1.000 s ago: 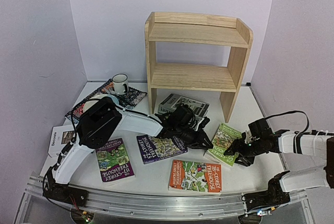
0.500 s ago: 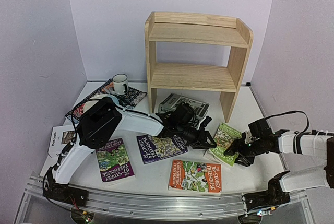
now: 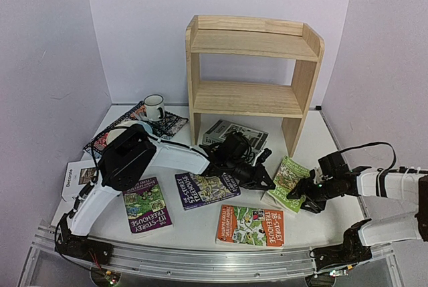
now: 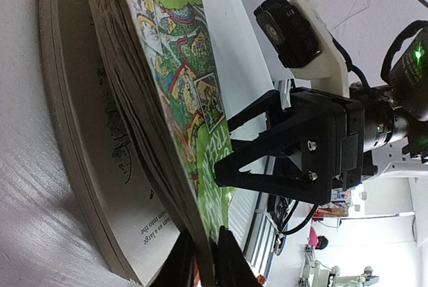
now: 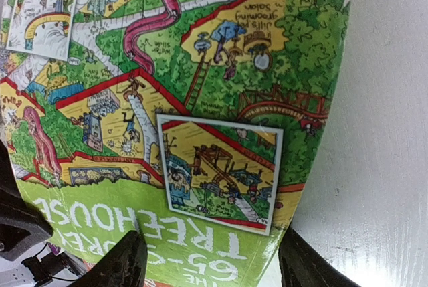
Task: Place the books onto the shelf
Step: Pick up the book at the center of the board.
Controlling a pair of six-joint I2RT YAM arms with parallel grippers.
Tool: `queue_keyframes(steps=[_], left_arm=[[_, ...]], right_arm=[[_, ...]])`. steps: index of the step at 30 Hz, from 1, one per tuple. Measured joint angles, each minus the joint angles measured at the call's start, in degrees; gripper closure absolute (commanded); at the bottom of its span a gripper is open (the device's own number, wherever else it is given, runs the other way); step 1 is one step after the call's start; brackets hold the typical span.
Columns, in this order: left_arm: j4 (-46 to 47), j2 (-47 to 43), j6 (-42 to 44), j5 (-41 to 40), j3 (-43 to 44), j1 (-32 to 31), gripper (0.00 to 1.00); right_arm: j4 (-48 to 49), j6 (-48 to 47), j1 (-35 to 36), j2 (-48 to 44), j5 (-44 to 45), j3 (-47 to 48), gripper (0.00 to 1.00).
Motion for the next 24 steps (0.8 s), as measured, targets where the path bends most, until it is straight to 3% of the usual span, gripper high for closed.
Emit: queue_keyframes(steps=[4, 7, 9, 17, 24], left_arm=[[0.11, -0.01, -0.05, 0.06, -0.08, 0.05, 1.00], [0.18, -0.02, -0.06, -0.14, -0.73, 0.17, 1.00], [0.22, -0.02, -0.05, -0.13, -1.32, 0.34, 1.00], [0.16, -0.22, -0.61, 0.32, -1.79, 0.61, 1.00], [0.19, -2.20, -3.43, 1.88, -1.79, 0.61, 1.00]], right_arm=[[0.00, 0.00, 0.00, -0.03, 0.02, 0.00, 0.29], [0.10, -0.28, 0.00, -0.26, -0.25, 0.02, 0.10], [-0.23, -0.65, 0.00, -1.11, -0.22, 0.14, 0.02], [-3.52, 0.74, 0.02, -10.46, 1.32, -1.42, 0.02], [-2.03, 7.33, 0.02, -18.11, 0.23, -7.65, 0.02]])
